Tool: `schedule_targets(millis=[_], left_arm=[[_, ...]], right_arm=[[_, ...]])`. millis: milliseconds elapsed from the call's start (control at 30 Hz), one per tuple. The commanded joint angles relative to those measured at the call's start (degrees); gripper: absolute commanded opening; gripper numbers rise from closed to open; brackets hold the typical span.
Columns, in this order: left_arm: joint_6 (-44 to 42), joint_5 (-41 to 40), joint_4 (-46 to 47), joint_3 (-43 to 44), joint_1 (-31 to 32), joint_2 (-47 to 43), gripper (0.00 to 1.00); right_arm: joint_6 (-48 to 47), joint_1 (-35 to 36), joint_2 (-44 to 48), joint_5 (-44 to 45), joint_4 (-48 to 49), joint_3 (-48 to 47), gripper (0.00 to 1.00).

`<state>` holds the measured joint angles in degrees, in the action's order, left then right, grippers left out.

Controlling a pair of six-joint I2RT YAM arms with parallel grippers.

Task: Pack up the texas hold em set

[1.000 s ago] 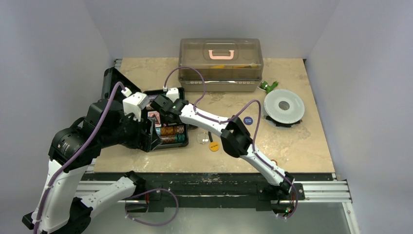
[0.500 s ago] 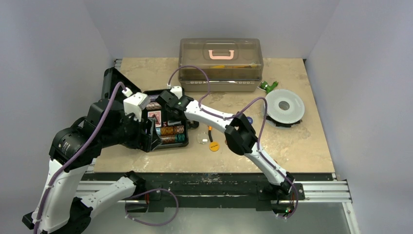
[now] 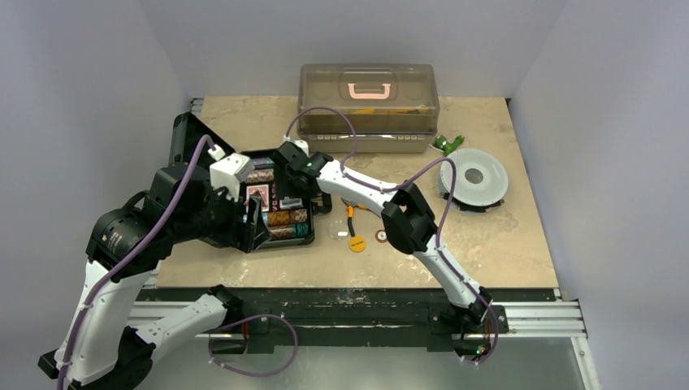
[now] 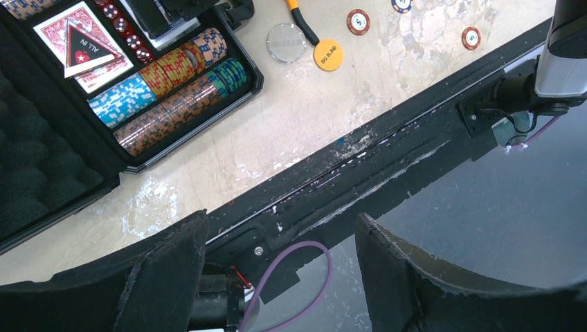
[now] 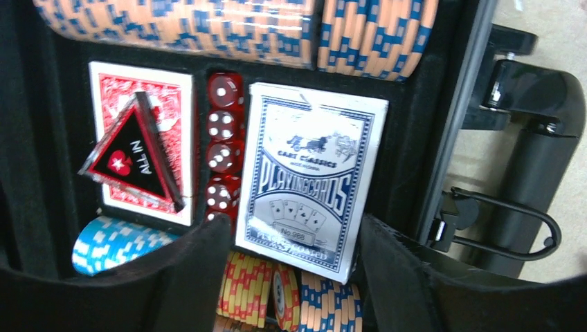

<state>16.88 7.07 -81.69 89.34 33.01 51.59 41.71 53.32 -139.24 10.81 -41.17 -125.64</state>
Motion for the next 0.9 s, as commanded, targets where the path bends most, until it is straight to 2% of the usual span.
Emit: schedule_targets(millis=[0, 100, 167, 233, 333, 433, 667, 867], left_arm=[[-0.84, 0.14, 0.56, 0.13, -0.05, 0.03, 0.75], [-0.49, 0.32, 1.07, -0.32, -0.05, 0.17, 0.75], [0.02, 0.84, 1.79, -1.01, -0.05, 0.25, 0.75], [0.36, 1.16, 2.30, -1.26, 0.00, 0.42, 0.75], [0.68, 1.45, 2.41, -1.10, 0.00, 0.70, 0.75], [0.87, 1.39, 1.88, -0.85, 0.00, 0.57, 0.75], [1.11, 0.59, 0.72, -0.33, 0.00, 0.13, 0.75], [1.11, 0.88, 0.92, -0.17, -0.04, 0.61, 0.75]], right_arm=[[-7.58, -1.38, 3.73, 5.13, -4.39, -0.64, 0.71], [-9.78, -1.27, 8.75, 3.40, -4.57, 2.93, 0.73], [-10.13, -1.16, 10.56, 2.10, -4.43, 4.91, 0.71], [-10.11, -1.20, 11.02, 1.26, -3.91, 5.90, 0.61], [-9.94, -1.16, 9.71, -0.34, -3.17, 5.77, 0.35], [-9.34, -1.18, 7.93, -1.62, -2.82, 4.75, 0.25], [-9.44, -1.13, 5.38, -4.42, -0.94, 4.79, 0.18], [-9.25, -0.41, 4.66, -4.65, 0.27, 6.00, 0.18]])
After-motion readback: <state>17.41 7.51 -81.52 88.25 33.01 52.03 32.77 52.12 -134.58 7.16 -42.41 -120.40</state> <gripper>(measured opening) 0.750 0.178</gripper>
